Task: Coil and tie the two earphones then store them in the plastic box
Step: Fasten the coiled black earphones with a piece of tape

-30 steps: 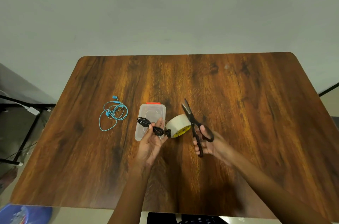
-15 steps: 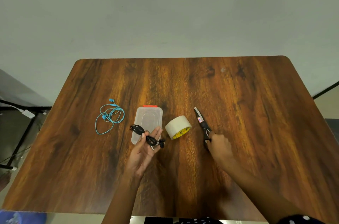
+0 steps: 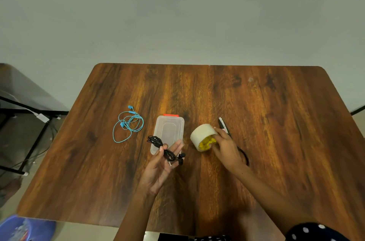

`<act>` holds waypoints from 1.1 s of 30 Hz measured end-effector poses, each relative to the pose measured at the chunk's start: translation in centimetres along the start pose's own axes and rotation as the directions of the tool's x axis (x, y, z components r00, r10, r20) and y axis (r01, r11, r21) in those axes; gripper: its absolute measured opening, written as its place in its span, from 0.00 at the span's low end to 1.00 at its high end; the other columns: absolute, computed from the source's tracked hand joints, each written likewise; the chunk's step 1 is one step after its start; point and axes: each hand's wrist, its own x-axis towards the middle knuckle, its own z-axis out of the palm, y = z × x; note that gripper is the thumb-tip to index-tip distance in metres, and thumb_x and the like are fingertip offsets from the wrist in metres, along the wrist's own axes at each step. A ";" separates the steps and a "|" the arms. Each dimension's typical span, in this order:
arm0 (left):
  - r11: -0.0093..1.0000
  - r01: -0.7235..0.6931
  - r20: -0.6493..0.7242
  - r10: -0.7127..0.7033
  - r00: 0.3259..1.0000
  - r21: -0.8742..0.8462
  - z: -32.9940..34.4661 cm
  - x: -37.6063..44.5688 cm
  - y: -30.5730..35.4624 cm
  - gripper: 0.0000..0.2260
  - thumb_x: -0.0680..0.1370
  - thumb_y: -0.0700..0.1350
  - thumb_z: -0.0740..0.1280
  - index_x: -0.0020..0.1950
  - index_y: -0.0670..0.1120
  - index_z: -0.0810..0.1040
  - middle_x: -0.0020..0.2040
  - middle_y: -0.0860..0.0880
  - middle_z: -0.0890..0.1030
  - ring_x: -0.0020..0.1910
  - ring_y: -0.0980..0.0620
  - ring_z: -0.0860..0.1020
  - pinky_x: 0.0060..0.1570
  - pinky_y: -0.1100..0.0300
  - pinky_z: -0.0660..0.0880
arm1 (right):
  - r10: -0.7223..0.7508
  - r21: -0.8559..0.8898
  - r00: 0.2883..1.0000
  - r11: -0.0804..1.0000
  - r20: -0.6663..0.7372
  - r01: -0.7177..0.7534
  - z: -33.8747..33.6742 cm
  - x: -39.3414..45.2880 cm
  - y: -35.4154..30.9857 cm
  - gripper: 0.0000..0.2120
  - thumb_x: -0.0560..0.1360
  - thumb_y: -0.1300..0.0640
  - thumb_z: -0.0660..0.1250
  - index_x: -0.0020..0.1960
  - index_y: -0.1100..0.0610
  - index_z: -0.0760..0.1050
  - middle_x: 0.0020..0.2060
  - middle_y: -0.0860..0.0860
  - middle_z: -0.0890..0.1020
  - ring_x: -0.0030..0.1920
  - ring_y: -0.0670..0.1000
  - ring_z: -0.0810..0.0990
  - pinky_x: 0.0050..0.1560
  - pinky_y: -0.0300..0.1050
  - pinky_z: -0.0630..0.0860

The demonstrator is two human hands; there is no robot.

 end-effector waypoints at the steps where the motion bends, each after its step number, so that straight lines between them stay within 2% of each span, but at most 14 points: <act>1: 1.000 0.003 0.005 -0.003 1.000 0.003 0.0 -0.1 0.1 0.14 0.63 0.44 0.81 0.43 0.44 0.80 0.66 0.33 0.72 0.66 0.39 0.72 0.63 0.39 0.67 | 0.008 -0.053 0.999 0.999 -0.041 -0.010 -0.2 0.1 -0.1 0.16 0.73 0.62 0.68 0.61 0.61 0.76 0.65 0.56 0.74 0.65 0.58 0.72 0.65 0.50 0.70; 3: 0.999 0.001 0.014 -0.002 1.000 0.032 0.0 -0.2 0.2 0.14 0.64 0.45 0.80 0.44 0.45 0.81 0.67 0.32 0.71 0.67 0.38 0.71 0.64 0.39 0.66 | 0.013 -0.151 0.995 0.988 -0.098 -0.028 -0.7 0.3 -0.1 0.13 0.74 0.62 0.67 0.59 0.60 0.78 0.58 0.56 0.79 0.58 0.58 0.75 0.57 0.50 0.73; 6: 0.997 0.014 0.021 -0.015 1.000 0.076 -0.1 -0.5 0.2 0.15 0.65 0.46 0.79 0.48 0.45 0.82 0.66 0.31 0.71 0.66 0.36 0.72 0.64 0.37 0.67 | 0.068 -0.249 0.997 0.966 -0.028 -0.073 -0.8 0.4 0.2 0.12 0.77 0.63 0.62 0.57 0.57 0.79 0.55 0.53 0.79 0.55 0.54 0.74 0.48 0.45 0.74; 10: 0.995 0.054 0.047 -0.058 0.997 0.086 -0.1 -0.6 0.7 0.24 0.64 0.47 0.80 0.56 0.43 0.74 0.64 0.31 0.73 0.64 0.37 0.74 0.59 0.38 0.73 | 0.111 -0.242 0.994 0.965 0.011 -0.105 -0.9 0.8 0.1 0.11 0.77 0.64 0.60 0.51 0.58 0.81 0.50 0.54 0.81 0.50 0.55 0.78 0.41 0.41 0.69; 13: 0.989 0.091 0.062 -0.099 0.993 0.115 0.0 -0.5 1.1 0.28 0.64 0.47 0.80 0.58 0.43 0.71 0.64 0.32 0.74 0.64 0.37 0.74 0.55 0.40 0.76 | 0.168 -0.268 0.985 0.951 0.027 -0.155 -0.8 0.8 0.0 0.09 0.76 0.64 0.61 0.48 0.59 0.81 0.49 0.55 0.82 0.47 0.55 0.80 0.42 0.44 0.73; 16: 0.984 0.113 0.077 -0.124 0.989 0.137 0.0 -0.6 1.6 0.20 0.64 0.47 0.80 0.52 0.44 0.78 0.65 0.31 0.73 0.64 0.37 0.74 0.54 0.40 0.76 | 0.102 -0.315 0.993 0.942 -0.061 -0.116 -0.8 0.5 -0.9 0.08 0.75 0.64 0.63 0.51 0.60 0.80 0.53 0.55 0.80 0.52 0.55 0.78 0.45 0.49 0.79; 18: 0.976 0.113 0.093 -0.131 0.987 0.185 0.2 -0.6 1.9 0.14 0.65 0.48 0.79 0.45 0.45 0.80 0.65 0.32 0.73 0.64 0.37 0.74 0.55 0.40 0.76 | -0.019 -0.168 0.993 0.986 -0.113 0.000 -1.1 0.4 -2.6 0.07 0.74 0.63 0.66 0.50 0.60 0.80 0.49 0.54 0.81 0.49 0.54 0.79 0.45 0.49 0.79; 19: 0.971 0.115 0.098 -0.138 0.986 0.209 0.2 -0.7 2.0 0.13 0.66 0.49 0.79 0.43 0.45 0.80 0.64 0.32 0.74 0.64 0.38 0.74 0.55 0.40 0.75 | -0.058 -0.006 0.994 0.998 -0.090 0.058 -1.5 0.5 -3.7 0.06 0.75 0.60 0.67 0.50 0.59 0.81 0.47 0.53 0.82 0.48 0.52 0.80 0.46 0.48 0.78; 20: 0.966 0.120 0.101 -0.147 0.984 0.230 0.3 -0.7 2.1 0.12 0.66 0.49 0.78 0.43 0.46 0.80 0.64 0.32 0.74 0.64 0.38 0.74 0.55 0.40 0.75 | -0.067 0.179 0.998 0.982 -0.013 0.068 -1.9 0.6 -4.8 0.07 0.76 0.57 0.67 0.50 0.58 0.81 0.46 0.51 0.84 0.47 0.49 0.81 0.47 0.46 0.78; 22: 0.955 0.133 0.117 -0.169 0.979 0.266 0.5 -0.7 2.1 0.11 0.67 0.49 0.77 0.43 0.46 0.80 0.64 0.32 0.74 0.64 0.38 0.74 0.55 0.39 0.75 | -0.055 0.442 0.968 0.895 0.243 -0.061 -3.0 1.0 -6.9 0.12 0.78 0.52 0.64 0.49 0.59 0.81 0.44 0.50 0.84 0.46 0.47 0.82 0.48 0.45 0.76; 24: 0.943 0.145 0.127 -0.191 0.973 0.301 0.5 -0.7 2.2 0.11 0.69 0.50 0.76 0.43 0.46 0.79 0.64 0.32 0.74 0.65 0.38 0.73 0.57 0.39 0.74 | -0.051 0.502 0.880 0.836 0.473 -0.222 -3.6 1.5 -8.0 0.14 0.78 0.50 0.62 0.48 0.60 0.81 0.43 0.50 0.84 0.46 0.47 0.83 0.47 0.44 0.77; 26: 0.935 0.165 0.139 -0.217 0.966 0.314 -0.4 -1.1 3.3 0.12 0.69 0.50 0.76 0.45 0.45 0.78 0.64 0.32 0.74 0.65 0.38 0.73 0.58 0.39 0.74 | -0.092 0.501 0.811 0.825 0.577 -0.263 -3.2 2.0 -9.2 0.10 0.77 0.52 0.65 0.48 0.58 0.80 0.41 0.49 0.84 0.44 0.45 0.83 0.47 0.41 0.77; 30: 0.931 0.177 0.155 -0.236 0.959 0.320 -0.4 -1.0 3.8 0.13 0.69 0.49 0.76 0.46 0.44 0.77 0.63 0.33 0.75 0.63 0.38 0.75 0.54 0.41 0.76 | -0.163 0.557 0.802 0.796 0.575 -0.237 -3.2 2.4 -8.8 0.03 0.73 0.58 0.72 0.46 0.56 0.81 0.42 0.52 0.83 0.43 0.47 0.81 0.46 0.45 0.78; 33: 0.933 0.190 0.138 -0.240 0.961 0.304 -0.8 -0.8 4.0 0.13 0.68 0.49 0.76 0.48 0.46 0.81 0.62 0.33 0.76 0.61 0.39 0.77 0.52 0.41 0.77 | -0.151 0.559 0.852 0.808 0.502 -0.187 -3.2 2.4 -9.0 0.04 0.71 0.59 0.73 0.45 0.57 0.82 0.42 0.50 0.84 0.43 0.45 0.82 0.46 0.44 0.79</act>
